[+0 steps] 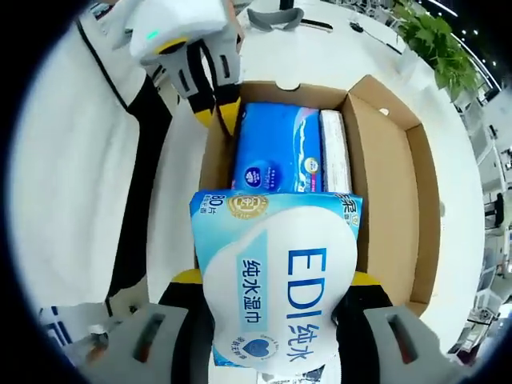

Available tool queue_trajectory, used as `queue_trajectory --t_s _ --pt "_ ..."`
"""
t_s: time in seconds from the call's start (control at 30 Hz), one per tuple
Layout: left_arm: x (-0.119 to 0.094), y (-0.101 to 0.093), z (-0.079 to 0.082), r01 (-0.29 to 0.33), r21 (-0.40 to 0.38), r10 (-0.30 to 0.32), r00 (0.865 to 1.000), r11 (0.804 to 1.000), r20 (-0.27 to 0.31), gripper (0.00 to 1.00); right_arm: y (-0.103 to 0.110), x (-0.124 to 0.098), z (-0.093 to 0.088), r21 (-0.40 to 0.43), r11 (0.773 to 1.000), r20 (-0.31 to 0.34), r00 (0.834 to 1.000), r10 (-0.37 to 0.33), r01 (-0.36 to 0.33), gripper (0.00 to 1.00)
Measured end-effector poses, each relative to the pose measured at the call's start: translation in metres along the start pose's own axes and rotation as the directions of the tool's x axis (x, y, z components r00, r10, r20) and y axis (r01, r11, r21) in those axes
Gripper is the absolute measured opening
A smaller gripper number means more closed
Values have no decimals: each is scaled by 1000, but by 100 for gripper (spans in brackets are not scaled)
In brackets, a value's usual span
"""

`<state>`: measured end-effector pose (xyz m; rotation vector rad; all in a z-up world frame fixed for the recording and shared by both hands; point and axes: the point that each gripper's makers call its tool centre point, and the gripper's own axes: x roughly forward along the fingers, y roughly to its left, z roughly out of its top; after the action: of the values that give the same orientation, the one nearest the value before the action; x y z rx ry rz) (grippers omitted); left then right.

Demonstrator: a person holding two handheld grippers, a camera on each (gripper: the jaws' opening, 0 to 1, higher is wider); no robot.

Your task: Operate the shoe box by opening the lid, removing the specified soft item, and placing it in the target area until the item is outside and the box remains undamaged.

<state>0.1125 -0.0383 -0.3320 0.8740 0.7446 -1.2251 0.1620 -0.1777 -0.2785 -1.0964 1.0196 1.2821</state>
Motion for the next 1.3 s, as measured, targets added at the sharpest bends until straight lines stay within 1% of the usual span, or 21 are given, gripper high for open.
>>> queue_trajectory --t_s 0.07,0.17,0.4,0.53,0.63,0.77,0.87,1.1,1.17,1.3 --pt "0 0 0 1 0 -1 1000 1000 1 3 1 -2 -1 -18 1000 5 1000 -5 5 60" --pt "0 0 0 1 -5 -1 1000 1000 1 3 -2 -6 -6 -38 999 -10 1000 -24 24 60" --pt "0 0 0 3 -9 -3 1000 1000 -1 3 -8 -14 -12 -32 999 -10 999 -42 42 60" --pt "0 0 0 -1 -10 1 1000 1000 0 4 -5 -18 -17 -38 999 -19 999 -38 37 60" --pt "0 0 0 -2 -25 2 1000 1000 -5 4 -3 -21 -23 -50 998 -32 999 -38 36 59" --pt "0 0 -1 -3 -23 3 1000 1000 -4 4 -2 -24 -33 -36 999 -37 999 -34 33 57" --pt "0 0 -1 -3 -21 3 1000 1000 -3 4 -3 -25 -39 -37 998 -39 998 -44 43 57" --pt "0 0 0 1 -25 -1 1000 1000 -4 4 -5 -32 -49 -21 998 -23 998 -55 54 57" --pt "0 0 0 4 -27 -4 1000 1000 -5 4 -4 -32 -58 -15 999 -34 998 -51 51 57" --pt "-1 0 0 4 -29 -4 1000 1000 -6 4 -4 -31 -65 -23 998 -43 998 -55 54 57"
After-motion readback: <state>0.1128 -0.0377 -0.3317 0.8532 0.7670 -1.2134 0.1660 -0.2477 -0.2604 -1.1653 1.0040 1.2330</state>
